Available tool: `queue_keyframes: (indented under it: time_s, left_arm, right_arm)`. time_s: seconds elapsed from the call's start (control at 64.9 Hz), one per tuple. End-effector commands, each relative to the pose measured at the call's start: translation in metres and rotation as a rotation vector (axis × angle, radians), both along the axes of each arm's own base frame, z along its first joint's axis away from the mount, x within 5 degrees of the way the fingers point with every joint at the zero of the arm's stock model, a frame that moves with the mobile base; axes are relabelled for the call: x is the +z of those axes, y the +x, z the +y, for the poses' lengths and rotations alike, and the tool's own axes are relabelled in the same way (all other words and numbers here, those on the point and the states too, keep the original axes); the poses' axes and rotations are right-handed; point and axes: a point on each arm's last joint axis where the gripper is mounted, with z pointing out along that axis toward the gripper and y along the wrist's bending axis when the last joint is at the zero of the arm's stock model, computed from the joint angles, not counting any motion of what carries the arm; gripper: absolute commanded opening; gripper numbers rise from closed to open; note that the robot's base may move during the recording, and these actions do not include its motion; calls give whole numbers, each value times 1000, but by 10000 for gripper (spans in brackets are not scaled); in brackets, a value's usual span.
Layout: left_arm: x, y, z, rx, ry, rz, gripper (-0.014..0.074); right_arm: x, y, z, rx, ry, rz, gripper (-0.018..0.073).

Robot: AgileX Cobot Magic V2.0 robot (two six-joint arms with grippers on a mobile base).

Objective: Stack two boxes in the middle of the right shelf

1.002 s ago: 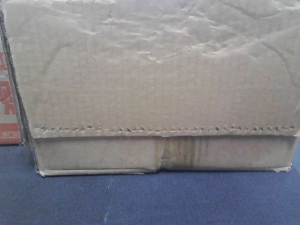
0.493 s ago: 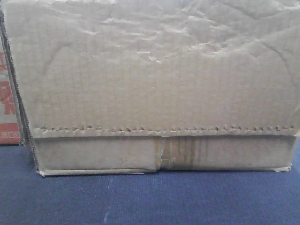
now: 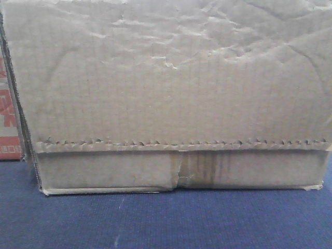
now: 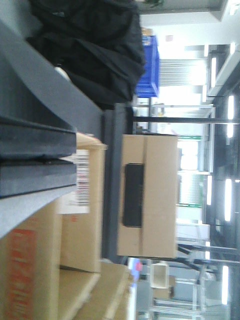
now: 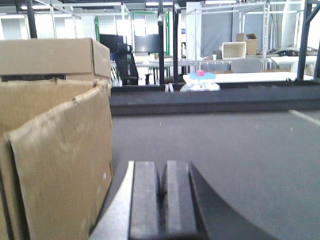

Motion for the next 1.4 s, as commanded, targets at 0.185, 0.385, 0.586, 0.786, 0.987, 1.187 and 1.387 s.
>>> queue_keyframes:
  time_s: [0.185,0.385,0.586,0.786,0.987,1.187,1.387]
  left_arm:
    - [96,-22,-2,-2,1,-65,-110]
    - [143,-3,-1,-6,-13,131,83]
    - [160,30,1,-16,-23,284,453]
    - [162,53,-4,-75,-23,390,518]
    - [191,87,-6,-90,-25,555,518]
    - [216,141,-4,-67,-9,782,518]
    - [213,197,23,-19,14,973,518]
  right_arm:
    - [93,-28,0,11,0,-164,-162]
    - [145,-15,2,24,-8,-93,-67]
    - [170,22,4,28,-13,12,371]
    - [163,58,5,23,-13,100,570]
    - [159,68,6,32,-15,128,570]
    - [160,69,11,60,-51,120,570]
    - [160,69,13,78,-72,119,570]
